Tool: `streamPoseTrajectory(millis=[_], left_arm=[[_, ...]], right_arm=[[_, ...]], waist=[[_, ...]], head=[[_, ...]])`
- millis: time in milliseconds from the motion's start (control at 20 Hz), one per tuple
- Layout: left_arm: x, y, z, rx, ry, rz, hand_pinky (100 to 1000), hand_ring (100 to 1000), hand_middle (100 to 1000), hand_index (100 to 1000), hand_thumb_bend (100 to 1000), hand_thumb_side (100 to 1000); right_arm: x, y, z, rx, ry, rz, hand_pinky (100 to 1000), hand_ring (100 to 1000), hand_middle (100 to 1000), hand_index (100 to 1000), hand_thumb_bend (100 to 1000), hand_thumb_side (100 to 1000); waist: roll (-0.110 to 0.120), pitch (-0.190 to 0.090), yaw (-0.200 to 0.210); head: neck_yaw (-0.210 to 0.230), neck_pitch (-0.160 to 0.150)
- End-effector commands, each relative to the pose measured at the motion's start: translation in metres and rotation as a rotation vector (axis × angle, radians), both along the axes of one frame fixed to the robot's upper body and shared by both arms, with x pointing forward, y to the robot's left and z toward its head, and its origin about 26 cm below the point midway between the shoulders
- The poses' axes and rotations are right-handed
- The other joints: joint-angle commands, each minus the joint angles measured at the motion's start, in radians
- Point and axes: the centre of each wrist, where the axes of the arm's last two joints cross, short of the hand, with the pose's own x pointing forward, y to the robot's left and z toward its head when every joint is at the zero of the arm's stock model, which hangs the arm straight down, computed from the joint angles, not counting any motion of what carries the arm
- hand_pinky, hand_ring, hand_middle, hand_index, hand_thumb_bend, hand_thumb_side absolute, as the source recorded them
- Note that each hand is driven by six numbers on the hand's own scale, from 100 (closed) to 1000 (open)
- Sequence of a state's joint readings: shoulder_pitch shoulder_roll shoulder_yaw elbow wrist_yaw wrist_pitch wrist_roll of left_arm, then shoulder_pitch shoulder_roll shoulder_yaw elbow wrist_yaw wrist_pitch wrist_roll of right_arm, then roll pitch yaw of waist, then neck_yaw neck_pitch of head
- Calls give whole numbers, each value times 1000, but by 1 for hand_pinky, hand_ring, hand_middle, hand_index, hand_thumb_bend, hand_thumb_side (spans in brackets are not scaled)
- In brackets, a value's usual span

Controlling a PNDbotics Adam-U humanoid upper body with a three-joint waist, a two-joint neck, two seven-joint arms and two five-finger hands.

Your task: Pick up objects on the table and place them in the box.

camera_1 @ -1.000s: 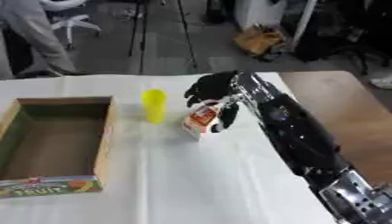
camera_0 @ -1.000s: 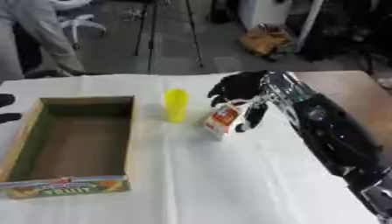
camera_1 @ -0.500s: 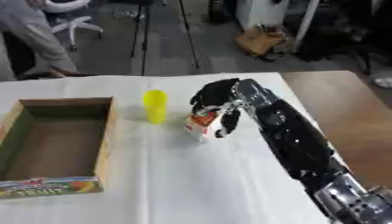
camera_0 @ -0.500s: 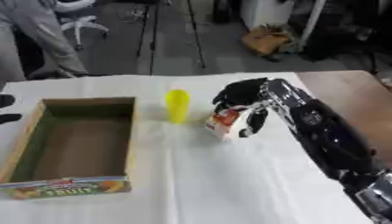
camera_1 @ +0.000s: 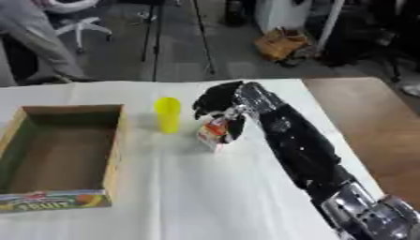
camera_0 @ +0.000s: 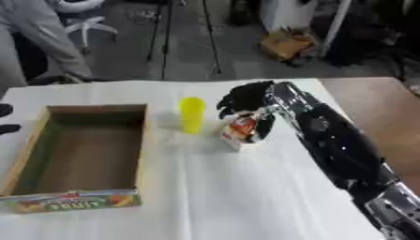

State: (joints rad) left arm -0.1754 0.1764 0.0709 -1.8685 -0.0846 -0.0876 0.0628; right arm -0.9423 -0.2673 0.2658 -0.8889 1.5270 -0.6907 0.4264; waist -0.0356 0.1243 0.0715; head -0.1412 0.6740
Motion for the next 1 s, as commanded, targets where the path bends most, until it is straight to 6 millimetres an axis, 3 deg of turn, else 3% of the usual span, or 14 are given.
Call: streamPoseTrajectory(millis=[50,500,550,800,850,1000], left_arm=[[0,1,10,17,-34,-11,669,779,652,831,406,1000],[0,0,12,19,-39,-16,670,780,652,831,408,1000],[1,0,13,20,-41,-18,670,780,652,831,412,1000],[1,-1,14,22,-46,-25,670,780,652,831,414,1000],[1,-1,14,22,-46,-25,670,780,651,831,411,1000],[1,-1,15,22,-48,-23,670,780,651,832,411,1000]], right_arm=[[3,1,11,-118,42,37,1000,1000,984,945,500,283],[4,2,-6,-192,95,21,1000,1000,980,940,471,221],[4,1,-8,-194,103,15,1000,1000,980,943,451,171],[6,-5,-12,-188,125,-31,1000,1000,983,948,470,225],[6,-5,-12,-182,124,-31,1000,1000,987,957,503,304],[6,-4,-4,-149,106,-8,1000,1000,991,962,519,337]], waist=[[-1,-9,4],[-8,-3,21],[-9,-1,25],[-13,5,40],[-13,5,41],[-14,6,40]], head=[[-5,-10],[-5,-19],[-6,-21],[-13,-27],[-13,-27],[-14,-27]])
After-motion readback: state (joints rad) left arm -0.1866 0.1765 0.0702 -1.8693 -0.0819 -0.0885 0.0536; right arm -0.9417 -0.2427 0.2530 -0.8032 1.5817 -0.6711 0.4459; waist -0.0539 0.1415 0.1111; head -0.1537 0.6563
